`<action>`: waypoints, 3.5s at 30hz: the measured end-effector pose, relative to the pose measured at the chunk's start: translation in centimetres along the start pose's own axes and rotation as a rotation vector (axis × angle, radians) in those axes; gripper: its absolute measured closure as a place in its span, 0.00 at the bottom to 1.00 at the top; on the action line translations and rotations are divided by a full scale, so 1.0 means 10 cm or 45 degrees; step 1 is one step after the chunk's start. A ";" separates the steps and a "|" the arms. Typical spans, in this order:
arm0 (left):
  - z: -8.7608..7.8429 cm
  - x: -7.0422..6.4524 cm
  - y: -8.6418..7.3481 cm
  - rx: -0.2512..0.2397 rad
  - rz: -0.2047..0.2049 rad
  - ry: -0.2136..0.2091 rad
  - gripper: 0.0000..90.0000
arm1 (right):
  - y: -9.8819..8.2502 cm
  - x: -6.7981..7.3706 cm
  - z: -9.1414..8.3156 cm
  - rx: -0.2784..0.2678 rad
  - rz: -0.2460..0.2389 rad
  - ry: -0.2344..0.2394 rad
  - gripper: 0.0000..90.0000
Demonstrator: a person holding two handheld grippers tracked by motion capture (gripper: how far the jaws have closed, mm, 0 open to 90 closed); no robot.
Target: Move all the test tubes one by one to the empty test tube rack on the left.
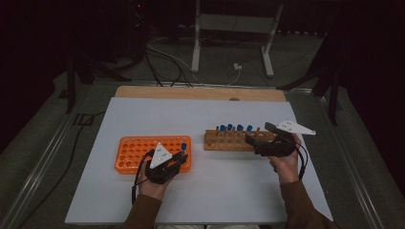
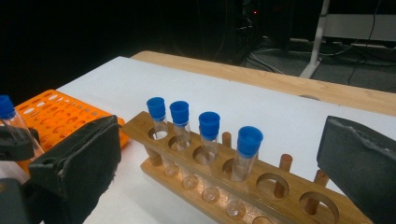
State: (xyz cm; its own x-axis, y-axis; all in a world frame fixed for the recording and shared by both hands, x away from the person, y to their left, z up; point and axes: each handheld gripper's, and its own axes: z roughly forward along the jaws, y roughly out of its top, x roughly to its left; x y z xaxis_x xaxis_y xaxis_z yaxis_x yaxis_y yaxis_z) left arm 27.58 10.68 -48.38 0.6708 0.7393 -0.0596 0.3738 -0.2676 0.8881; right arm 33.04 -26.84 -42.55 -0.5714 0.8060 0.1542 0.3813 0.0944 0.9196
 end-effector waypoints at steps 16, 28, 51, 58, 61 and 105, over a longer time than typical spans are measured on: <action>0.08 -0.07 -0.07 0.115 0.087 0.040 0.87 | -0.01 0.00 0.00 0.010 -0.007 0.002 0.00; 0.10 -0.05 -0.09 0.124 0.040 0.027 0.86 | -0.03 -0.02 0.02 0.019 -0.009 -0.004 0.00; -0.09 0.04 -0.03 0.005 -0.077 0.051 0.51 | -0.11 -0.10 0.13 0.060 -0.025 -0.035 0.00; -0.24 0.11 0.01 -0.067 -0.077 0.130 0.26 | -0.15 -0.13 0.20 0.088 -0.052 -0.066 0.06; -0.31 0.16 0.02 -0.096 -0.090 0.174 0.17 | -0.17 -0.15 0.22 0.096 -0.042 -0.065 0.07; -0.35 0.37 -0.03 -0.090 -0.167 0.283 0.01 | -0.25 -0.06 0.48 0.138 -0.138 -0.135 0.85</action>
State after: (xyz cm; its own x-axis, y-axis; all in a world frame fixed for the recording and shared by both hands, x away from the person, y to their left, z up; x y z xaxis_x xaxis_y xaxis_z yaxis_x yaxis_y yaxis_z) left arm 27.73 15.63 -47.30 0.4596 0.8844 -0.0816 0.3974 -0.1226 0.9094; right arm 35.85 -24.76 -46.70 -0.5359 0.8442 0.0118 0.4007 0.2420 0.8837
